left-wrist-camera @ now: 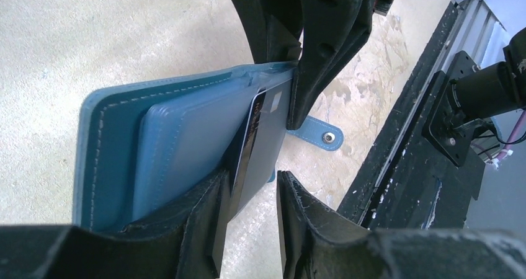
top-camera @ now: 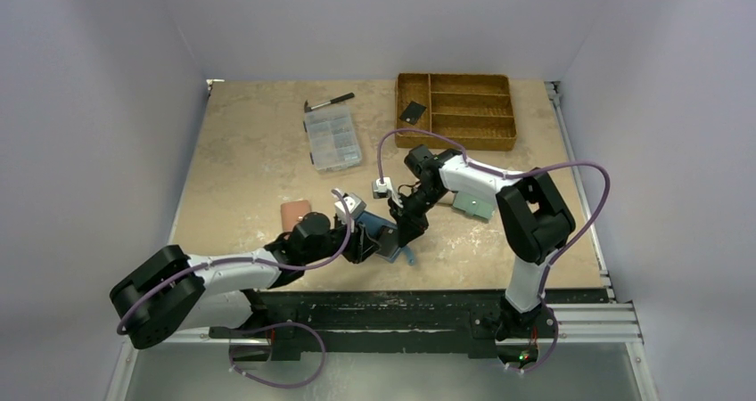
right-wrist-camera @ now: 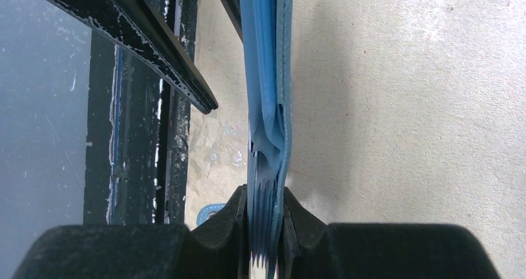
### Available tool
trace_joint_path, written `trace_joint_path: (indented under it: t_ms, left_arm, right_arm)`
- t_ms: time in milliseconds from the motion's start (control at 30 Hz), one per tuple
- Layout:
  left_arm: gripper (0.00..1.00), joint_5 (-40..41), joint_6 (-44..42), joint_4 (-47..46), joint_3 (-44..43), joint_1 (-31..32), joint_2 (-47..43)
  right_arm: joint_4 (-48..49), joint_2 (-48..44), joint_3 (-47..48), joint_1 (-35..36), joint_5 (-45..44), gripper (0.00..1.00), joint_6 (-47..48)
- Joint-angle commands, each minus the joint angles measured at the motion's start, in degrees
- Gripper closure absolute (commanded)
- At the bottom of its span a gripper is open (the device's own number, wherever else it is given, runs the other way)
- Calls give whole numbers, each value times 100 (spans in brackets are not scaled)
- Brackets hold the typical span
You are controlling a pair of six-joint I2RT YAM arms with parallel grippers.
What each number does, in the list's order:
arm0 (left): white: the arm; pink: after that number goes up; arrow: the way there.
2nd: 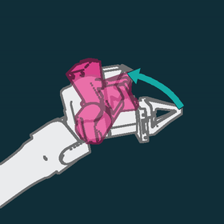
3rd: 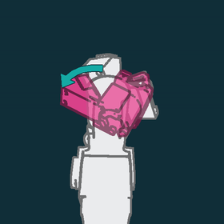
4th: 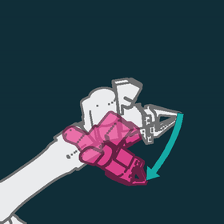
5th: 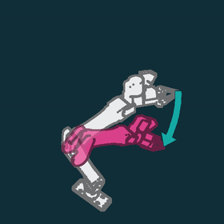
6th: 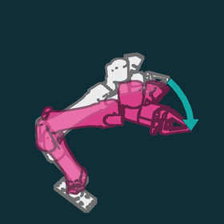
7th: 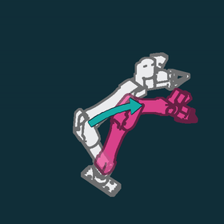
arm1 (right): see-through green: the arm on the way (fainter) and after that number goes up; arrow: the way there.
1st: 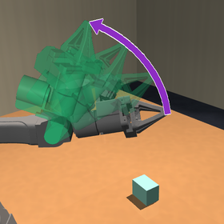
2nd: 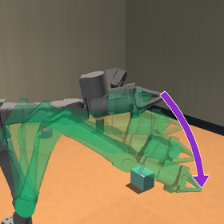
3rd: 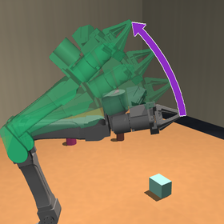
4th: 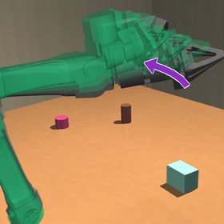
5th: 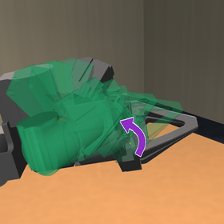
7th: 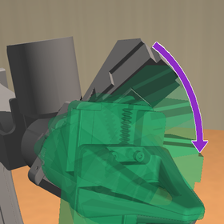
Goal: Take the credit cards out of the card holder
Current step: Remove the credit card from the card holder.
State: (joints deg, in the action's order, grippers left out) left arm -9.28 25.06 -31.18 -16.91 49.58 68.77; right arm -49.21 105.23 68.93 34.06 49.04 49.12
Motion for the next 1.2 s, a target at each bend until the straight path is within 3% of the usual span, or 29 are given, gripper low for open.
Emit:
trace_joint_path:
  t_ms: [0, 133, 267, 433, 800, 1167]
  left_arm:
    - [65, -76, 32, -442, -73, -18, 190]
    - [76, -192, 118, -740, -90, -16, 428]
    - [100, -279, 151, -769, -190, -25, 611]
    - [100, -205, 180, -758, -68, -73, 436]
    - [100, 512, 234, 69, 458, -275, -831]
    - [100, 781, 568, 933, 308, -433, -1388]
  right_arm:
    - [-323, -38, 200, 39, 400, 100, 227]
    - [-356, -14, 205, 43, 421, 100, 247]
    - [-370, 6, 218, 43, 414, 100, 256]
    - [-305, 56, 227, 48, 336, 100, 158]
    - [-106, 433, 239, 13, -193, 96, -233]
    - [-207, 1054, 413, -125, -505, 91, -595]
